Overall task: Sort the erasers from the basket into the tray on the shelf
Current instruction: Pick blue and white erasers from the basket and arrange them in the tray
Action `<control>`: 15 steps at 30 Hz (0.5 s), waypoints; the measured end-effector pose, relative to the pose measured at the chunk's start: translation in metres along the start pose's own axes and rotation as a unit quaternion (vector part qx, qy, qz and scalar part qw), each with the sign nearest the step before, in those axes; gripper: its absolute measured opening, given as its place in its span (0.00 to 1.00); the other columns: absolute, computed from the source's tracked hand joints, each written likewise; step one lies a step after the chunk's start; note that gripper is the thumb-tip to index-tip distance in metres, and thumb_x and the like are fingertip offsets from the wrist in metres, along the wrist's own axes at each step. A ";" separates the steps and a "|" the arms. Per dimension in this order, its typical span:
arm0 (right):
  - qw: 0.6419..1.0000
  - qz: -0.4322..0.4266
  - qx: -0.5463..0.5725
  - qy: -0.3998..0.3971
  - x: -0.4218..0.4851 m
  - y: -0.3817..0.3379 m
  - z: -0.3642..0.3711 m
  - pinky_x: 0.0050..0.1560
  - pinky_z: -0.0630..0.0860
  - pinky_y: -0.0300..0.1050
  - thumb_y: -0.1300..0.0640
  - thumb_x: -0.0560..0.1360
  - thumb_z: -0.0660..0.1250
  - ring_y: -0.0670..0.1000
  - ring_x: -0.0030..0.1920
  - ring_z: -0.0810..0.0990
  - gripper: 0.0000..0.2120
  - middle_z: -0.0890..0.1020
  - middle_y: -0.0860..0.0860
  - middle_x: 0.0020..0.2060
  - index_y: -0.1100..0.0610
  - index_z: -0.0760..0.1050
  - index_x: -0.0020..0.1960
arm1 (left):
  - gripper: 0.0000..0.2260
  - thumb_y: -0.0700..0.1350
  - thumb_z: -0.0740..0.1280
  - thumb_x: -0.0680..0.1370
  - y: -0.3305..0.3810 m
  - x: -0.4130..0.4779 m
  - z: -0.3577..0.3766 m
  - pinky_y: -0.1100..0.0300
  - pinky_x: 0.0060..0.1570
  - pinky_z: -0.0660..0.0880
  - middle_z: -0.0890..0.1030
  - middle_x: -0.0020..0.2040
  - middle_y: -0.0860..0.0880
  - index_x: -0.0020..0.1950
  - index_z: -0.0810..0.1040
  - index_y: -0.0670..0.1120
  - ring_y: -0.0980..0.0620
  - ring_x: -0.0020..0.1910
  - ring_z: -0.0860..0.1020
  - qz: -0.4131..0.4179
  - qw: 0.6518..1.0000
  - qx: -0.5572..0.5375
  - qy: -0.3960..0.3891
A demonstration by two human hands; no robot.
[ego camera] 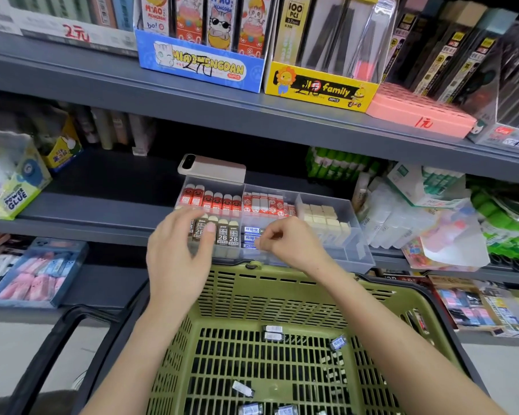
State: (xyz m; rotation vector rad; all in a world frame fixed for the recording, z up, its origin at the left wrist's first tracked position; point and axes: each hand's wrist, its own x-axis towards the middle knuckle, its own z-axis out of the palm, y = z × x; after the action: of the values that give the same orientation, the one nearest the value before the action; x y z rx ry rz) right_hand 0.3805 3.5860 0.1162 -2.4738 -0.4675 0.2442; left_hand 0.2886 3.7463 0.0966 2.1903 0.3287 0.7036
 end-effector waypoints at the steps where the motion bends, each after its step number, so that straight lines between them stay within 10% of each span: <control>1: 1.000 -0.002 -0.010 -0.005 0.001 0.001 0.001 0.37 0.70 0.35 0.56 0.72 0.71 0.36 0.35 0.75 0.08 0.84 0.46 0.36 0.58 0.82 0.36 | 0.13 0.47 0.63 0.80 0.000 0.000 0.001 0.46 0.66 0.66 0.77 0.63 0.48 0.62 0.77 0.44 0.48 0.65 0.73 0.008 1.000 0.009 -0.012; 9: 0.998 -0.038 0.031 0.034 -0.024 -0.001 -0.017 0.45 0.72 0.42 0.53 0.78 0.63 0.46 0.43 0.78 0.12 0.83 0.48 0.43 0.58 0.82 0.45 | 0.15 0.48 0.63 0.77 0.001 -0.003 0.005 0.42 0.66 0.64 0.78 0.60 0.45 0.57 0.80 0.42 0.44 0.60 0.74 0.066 0.996 0.063 -0.010; 15: 0.990 -0.020 0.137 0.041 -0.101 0.051 -0.025 0.40 0.71 0.28 0.55 0.75 0.68 0.37 0.37 0.77 0.05 0.82 0.41 0.36 0.51 0.81 0.41 | 0.11 0.45 0.63 0.75 0.017 -0.030 0.024 0.63 0.53 0.66 0.81 0.47 0.46 0.50 0.81 0.40 0.50 0.50 0.75 0.179 0.983 -0.025 0.017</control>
State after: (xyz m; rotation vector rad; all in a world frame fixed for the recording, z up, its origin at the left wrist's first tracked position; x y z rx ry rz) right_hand 0.3080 3.4957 0.1124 -2.1953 -0.4177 0.1763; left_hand 0.2783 3.7075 0.0853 2.2142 -0.0709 0.9330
